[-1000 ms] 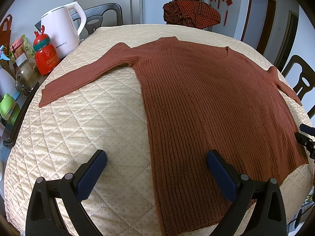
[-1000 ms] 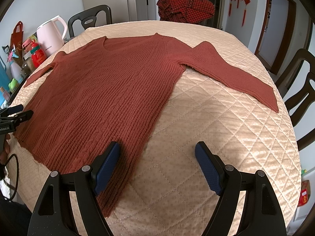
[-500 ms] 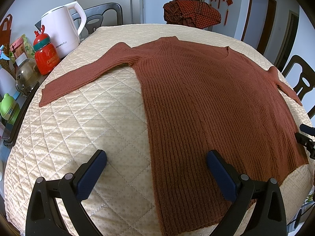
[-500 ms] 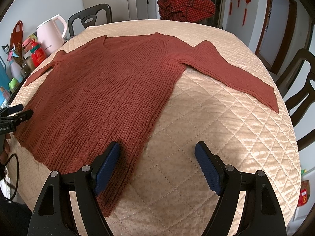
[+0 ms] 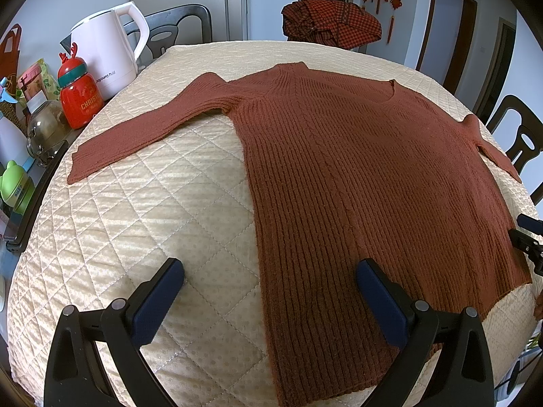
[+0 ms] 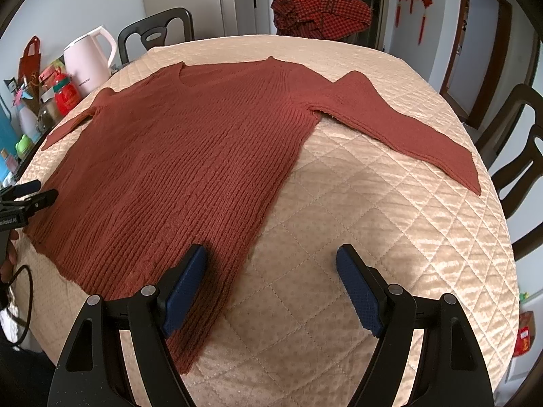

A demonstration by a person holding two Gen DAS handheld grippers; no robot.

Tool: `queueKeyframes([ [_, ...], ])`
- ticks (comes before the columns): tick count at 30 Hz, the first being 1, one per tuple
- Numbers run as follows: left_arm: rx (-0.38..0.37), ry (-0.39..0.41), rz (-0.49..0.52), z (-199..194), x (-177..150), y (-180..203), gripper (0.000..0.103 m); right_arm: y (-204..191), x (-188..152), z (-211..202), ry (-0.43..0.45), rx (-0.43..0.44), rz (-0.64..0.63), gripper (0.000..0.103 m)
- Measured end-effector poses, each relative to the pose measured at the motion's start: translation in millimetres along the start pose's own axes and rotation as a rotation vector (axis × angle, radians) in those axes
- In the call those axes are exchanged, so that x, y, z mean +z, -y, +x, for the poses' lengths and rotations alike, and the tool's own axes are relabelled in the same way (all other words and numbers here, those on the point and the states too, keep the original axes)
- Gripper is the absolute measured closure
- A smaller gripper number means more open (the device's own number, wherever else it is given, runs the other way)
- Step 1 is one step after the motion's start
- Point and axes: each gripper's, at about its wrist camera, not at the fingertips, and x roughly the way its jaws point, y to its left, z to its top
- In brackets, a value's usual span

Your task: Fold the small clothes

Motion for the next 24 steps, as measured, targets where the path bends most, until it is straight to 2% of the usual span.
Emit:
queueKeyframes([
  [24, 0.000, 0.003, -0.002, -0.9, -2.8, -4.8, 0.000, 0.7, 2.3, 0.1, -0.010, 0.000, 0.001, 0.024],
])
